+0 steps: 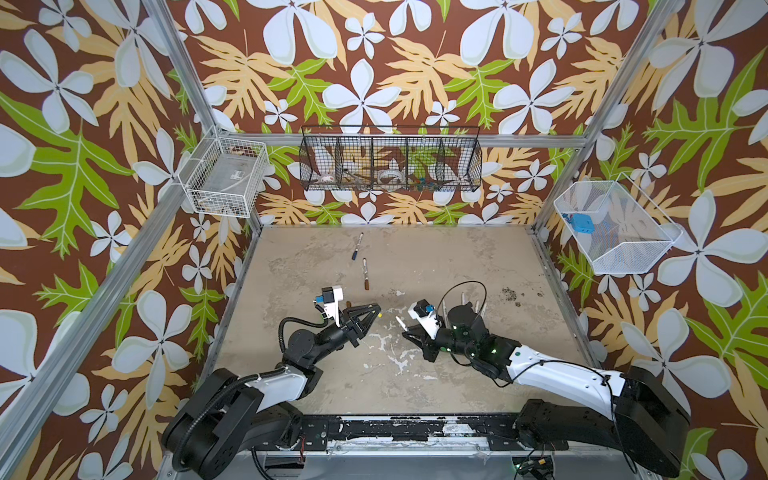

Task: Open the pen caps
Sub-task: 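Pull the grippers apart, left gripper drawing the yellow cap off, then lower the uncapped marker with the right gripper while the left sets down the cap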

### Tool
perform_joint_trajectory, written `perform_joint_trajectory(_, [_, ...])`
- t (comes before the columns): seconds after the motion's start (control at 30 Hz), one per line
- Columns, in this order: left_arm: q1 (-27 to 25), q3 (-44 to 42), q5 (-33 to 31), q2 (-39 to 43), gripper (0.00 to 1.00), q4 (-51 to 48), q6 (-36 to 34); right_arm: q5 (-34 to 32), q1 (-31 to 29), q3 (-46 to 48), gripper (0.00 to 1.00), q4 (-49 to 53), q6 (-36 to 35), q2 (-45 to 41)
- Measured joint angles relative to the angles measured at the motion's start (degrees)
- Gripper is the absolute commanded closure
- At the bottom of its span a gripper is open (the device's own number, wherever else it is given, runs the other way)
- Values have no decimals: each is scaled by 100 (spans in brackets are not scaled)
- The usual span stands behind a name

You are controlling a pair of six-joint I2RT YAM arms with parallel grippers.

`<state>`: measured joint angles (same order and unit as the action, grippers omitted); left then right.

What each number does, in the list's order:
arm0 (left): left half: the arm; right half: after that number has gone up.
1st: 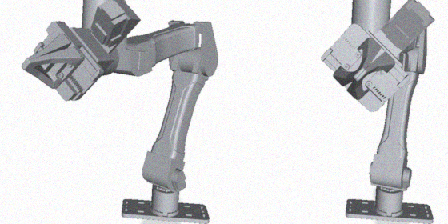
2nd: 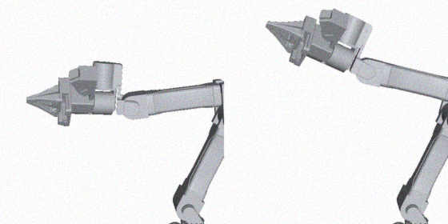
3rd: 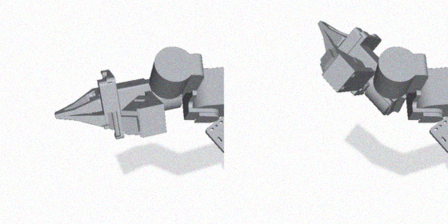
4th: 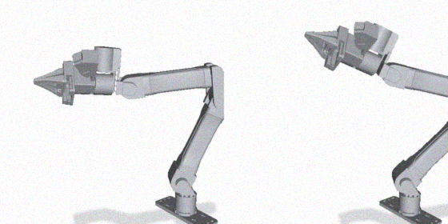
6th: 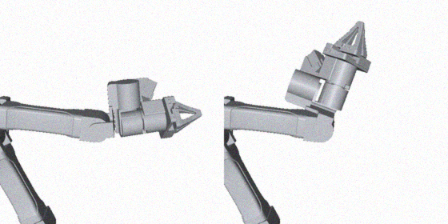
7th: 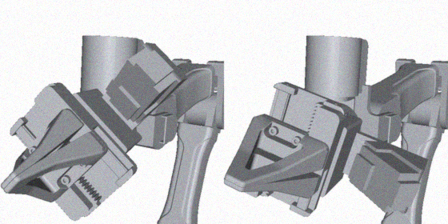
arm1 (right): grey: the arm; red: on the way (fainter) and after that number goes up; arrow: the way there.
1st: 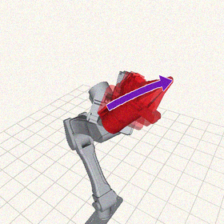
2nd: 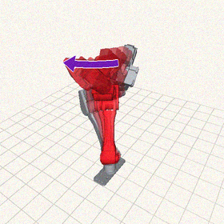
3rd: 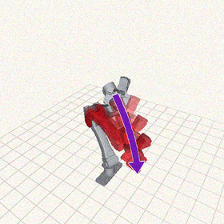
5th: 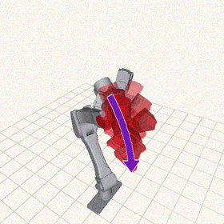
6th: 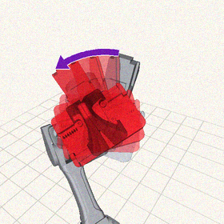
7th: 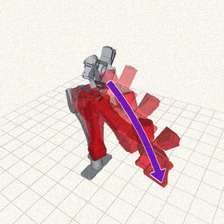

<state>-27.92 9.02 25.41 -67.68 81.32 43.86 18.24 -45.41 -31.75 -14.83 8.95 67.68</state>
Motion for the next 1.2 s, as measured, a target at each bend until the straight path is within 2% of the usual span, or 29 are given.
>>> perform_joint_trajectory(0.1, [0,48,-605,555,100,-778,-269,-76,221,138,100,4,153,-258])
perform_joint_trajectory(0.23, [0,155,-1801,1161,100,-2083,-518,-262,293,223,100,4,273,-518])
perform_joint_trajectory(0.33, [0,168,-2437,1342,100,-2774,-625,-507,310,260,100,17,310,-621])
perform_joint_trajectory(0.43, [2,280,-2802,1362,100,-3244,-682,-833,334,256,100,76,409,-636])
perform_joint_trajectory(0.67, [4,758,-3539,984,100,-4277,-686,-1943,431,173,100,466,614,-605])
perform_joint_trajectory(0.8, [7,1128,-3974,452,100,-4874,-686,-2544,737,212,100,686,876,-601])
perform_joint_trajectory(1.0, [168,1631,-4481,-273,100,-5676,-684,-2734,1637,391,100,914,1333,-632])
perform_joint_trajectory(1.2, [551,1672,-4623,-629,100,-6033,-640,-2728,2092,442,100,1038,1556,-450])
